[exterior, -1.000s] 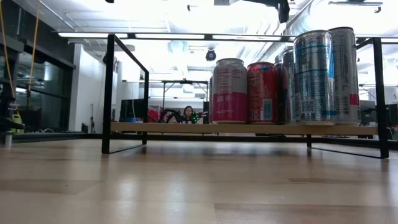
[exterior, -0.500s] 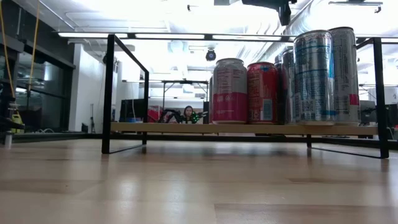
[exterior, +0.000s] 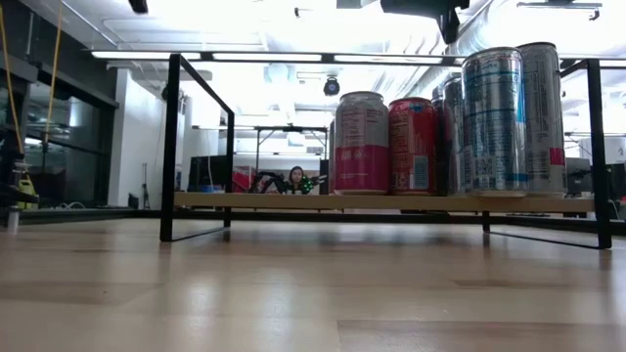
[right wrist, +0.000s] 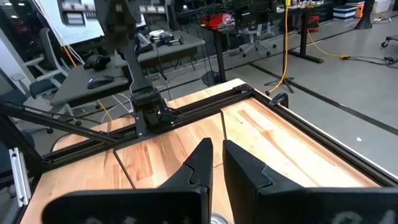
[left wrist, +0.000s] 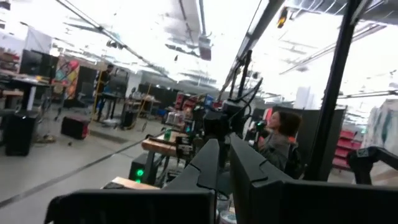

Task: Place canned beverage on shelf
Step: Return to Home Position

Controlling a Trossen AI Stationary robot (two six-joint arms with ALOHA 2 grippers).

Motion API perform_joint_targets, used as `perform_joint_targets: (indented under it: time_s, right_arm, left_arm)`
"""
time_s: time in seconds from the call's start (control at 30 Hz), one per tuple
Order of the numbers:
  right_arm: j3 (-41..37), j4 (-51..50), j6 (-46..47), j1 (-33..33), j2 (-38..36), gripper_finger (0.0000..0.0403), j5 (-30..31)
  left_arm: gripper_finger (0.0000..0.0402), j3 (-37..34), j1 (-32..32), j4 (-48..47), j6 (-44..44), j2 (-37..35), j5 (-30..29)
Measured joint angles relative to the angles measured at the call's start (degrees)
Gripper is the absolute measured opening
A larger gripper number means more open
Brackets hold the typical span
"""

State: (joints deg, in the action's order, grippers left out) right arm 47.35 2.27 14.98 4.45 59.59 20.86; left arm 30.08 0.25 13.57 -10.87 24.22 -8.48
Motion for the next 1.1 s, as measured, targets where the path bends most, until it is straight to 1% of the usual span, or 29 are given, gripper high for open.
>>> perform_joint_targets:
  time_s: [0.13,0.4,0.57,0.8,1.0,1.1]
  right_arm:
    - [0.0,-0.6,0.0,0.0,0.0,0.0023,0.0]
    - [0.0,-4.6,4.3,0.0,0.0,0.0023,0.0]
    - [0.0,-5.1,4.2,0.0,0.0,0.0023,-0.5]
    - [0.0,-5.1,4.3,0.0,0.0,0.0023,-0.6]
    - [0.0,-5.1,4.3,0.0,0.0,0.0023,-0.8]
    - [0.0,-5.1,4.6,0.0,0.0,0.0023,-0.8]
  left_arm:
    - [0.0000,-6.8,0.0,6.9,-1.6,-0.7,0.5]
    - [0.0000,-16.1,0.0,11.3,-4.4,-4.8,0.9]
    - [0.0000,-20.3,0.0,12.7,-5.5,-9.8,0.9]
    - [0.0000,-25.5,0.0,11.9,-5.6,-17.1,0.9]
    - [0.0000,-29.4,0.0,12.5,-7.1,-21.1,0.5]
    - [0.0000,-29.5,0.0,9.7,-7.5,-22.3,0.1]
